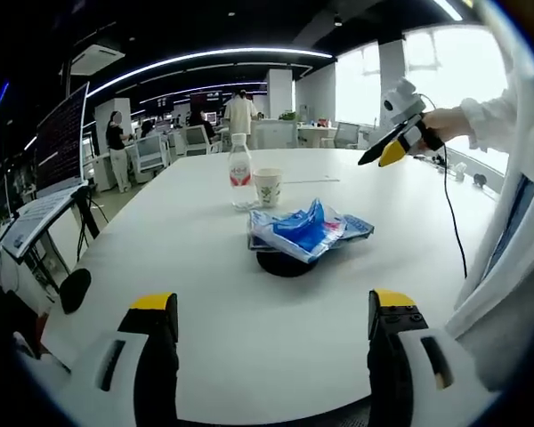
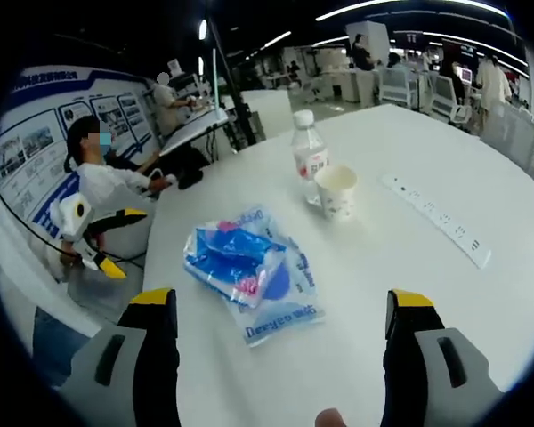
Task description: Arrange the tabletop items into an orderly group along one side of the table until the central work area is clear of visible clutter.
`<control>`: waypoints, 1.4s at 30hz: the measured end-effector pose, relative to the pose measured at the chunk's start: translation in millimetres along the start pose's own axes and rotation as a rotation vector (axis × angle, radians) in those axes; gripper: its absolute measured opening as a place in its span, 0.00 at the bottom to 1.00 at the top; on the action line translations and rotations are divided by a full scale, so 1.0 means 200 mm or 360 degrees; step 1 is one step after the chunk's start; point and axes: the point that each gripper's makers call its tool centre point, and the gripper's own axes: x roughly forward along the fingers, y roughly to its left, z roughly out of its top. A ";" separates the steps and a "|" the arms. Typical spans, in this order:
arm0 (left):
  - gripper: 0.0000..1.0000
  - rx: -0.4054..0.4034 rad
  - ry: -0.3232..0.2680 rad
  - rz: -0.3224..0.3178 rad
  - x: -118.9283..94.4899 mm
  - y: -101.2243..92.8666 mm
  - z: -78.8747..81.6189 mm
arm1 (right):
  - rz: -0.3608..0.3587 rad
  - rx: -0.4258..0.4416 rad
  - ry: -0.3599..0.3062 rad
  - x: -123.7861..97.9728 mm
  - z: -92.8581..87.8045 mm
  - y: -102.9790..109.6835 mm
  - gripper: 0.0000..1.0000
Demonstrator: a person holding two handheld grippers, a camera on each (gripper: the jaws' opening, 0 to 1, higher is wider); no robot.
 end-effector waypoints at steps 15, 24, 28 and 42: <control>0.88 -0.0150 0.0011 -0.0023 0.05 -0.02 0.08 | 0.0039 0.0090 0.0005 0.06 -0.07 0.04 0.90; 0.78 -0.0166 -0.0043 -0.0144 0.23 -0.12 0.22 | 0.0005 0.0171 -0.0055 0.09 -0.07 0.05 0.84; 0.69 -0.0263 -0.0043 -0.0257 0.28 -0.19 0.27 | -0.0005 0.0215 -0.0065 0.12 -0.09 0.07 0.81; 0.43 -0.0351 0.0090 -0.0269 0.40 -0.26 0.24 | -0.0214 0.0172 -0.0138 0.20 -0.10 0.08 0.53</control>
